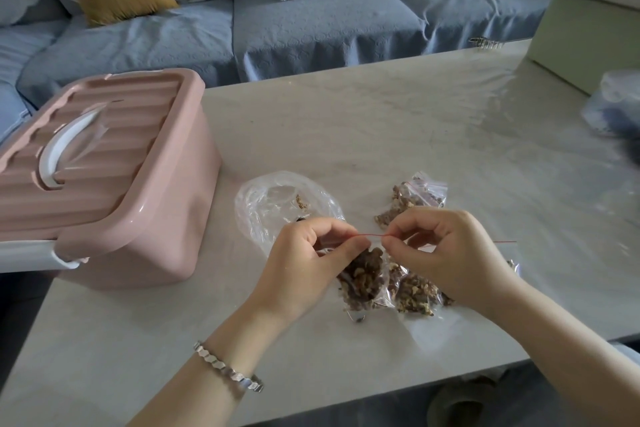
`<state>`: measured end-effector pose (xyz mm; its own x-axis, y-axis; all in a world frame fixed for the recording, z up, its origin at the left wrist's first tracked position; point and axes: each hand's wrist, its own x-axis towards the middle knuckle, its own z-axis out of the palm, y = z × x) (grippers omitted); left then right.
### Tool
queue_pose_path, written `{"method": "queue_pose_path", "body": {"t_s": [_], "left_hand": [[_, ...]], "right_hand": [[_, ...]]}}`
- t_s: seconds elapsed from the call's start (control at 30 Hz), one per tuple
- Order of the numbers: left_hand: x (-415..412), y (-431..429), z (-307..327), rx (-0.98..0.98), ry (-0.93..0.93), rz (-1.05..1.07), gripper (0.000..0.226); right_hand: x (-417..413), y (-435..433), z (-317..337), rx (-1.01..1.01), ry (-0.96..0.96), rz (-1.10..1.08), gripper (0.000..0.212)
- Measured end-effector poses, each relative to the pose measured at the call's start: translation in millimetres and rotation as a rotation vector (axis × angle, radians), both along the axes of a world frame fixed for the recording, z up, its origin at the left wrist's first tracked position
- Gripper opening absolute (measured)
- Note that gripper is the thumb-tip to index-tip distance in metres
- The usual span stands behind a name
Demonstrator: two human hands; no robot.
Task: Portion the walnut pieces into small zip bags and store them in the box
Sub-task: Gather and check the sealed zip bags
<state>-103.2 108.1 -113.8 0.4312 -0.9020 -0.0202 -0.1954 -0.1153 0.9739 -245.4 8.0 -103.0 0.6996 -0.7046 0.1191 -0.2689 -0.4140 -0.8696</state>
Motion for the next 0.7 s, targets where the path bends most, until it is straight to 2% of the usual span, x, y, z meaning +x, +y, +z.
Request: {"method": "queue_pose_path", "body": {"t_s": [0.17,0.27,0.4,0.5,0.6,0.7], "left_hand": [[-2.6,-2.1,9.9,-0.031,-0.029,-0.115,0.017],[-2.8,-4.5,14.3,-0.046,-0.148,-0.185,0.027],[-0.2,-5.8,12.7,-0.063,-0.301,-0.213,0.008],[0.2,-5.2,10.4,-0.09,-0.435,-0.222,0.006],[-0.6,-3.6,9.0,-0.128,-0.42,-0.202,0.013],[0.9,-1.1,6.0,-0.141,-0.399,-0.203,0.008]], "right_hand": [[-3.1,-3.8,0.3,-0.02,-0.02,0.07,0.022],[-4.3,-6.3,-1.6,-0.066,-0.038,0.104,0.009],[-6.8,-8.1,-3.3,-0.122,-0.026,0.128,0.009],[-6.5,-5.9,-5.3,-0.159,-0.063,0.147,0.008],[-6.7,-3.0,-7.4,-0.198,-0.133,0.139,0.004],[-7.0,-0.6,-8.0,-0.249,-0.149,0.143,0.008]]}}
